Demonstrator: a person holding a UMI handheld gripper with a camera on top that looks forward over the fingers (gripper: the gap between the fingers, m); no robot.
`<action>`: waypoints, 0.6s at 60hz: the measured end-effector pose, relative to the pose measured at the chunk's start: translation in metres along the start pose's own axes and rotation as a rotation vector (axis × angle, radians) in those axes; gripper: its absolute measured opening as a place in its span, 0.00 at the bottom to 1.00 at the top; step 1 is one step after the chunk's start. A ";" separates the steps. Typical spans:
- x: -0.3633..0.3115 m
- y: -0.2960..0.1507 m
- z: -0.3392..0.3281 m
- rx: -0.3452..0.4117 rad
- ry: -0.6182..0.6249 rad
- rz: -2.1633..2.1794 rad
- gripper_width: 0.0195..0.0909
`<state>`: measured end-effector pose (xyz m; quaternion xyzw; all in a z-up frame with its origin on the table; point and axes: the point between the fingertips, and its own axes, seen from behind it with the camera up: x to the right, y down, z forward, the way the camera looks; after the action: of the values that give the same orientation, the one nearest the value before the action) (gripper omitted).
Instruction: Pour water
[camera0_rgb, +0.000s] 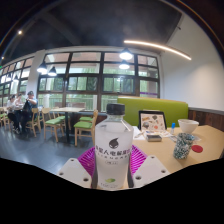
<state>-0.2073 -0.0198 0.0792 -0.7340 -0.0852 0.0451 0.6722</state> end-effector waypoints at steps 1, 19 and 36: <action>-0.001 0.000 -0.001 -0.001 -0.002 -0.002 0.30; 0.046 -0.027 0.039 -0.016 -0.068 0.288 0.30; 0.144 -0.090 0.059 0.076 -0.183 1.298 0.28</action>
<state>-0.0827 0.0724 0.1706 -0.6053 0.3199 0.5067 0.5240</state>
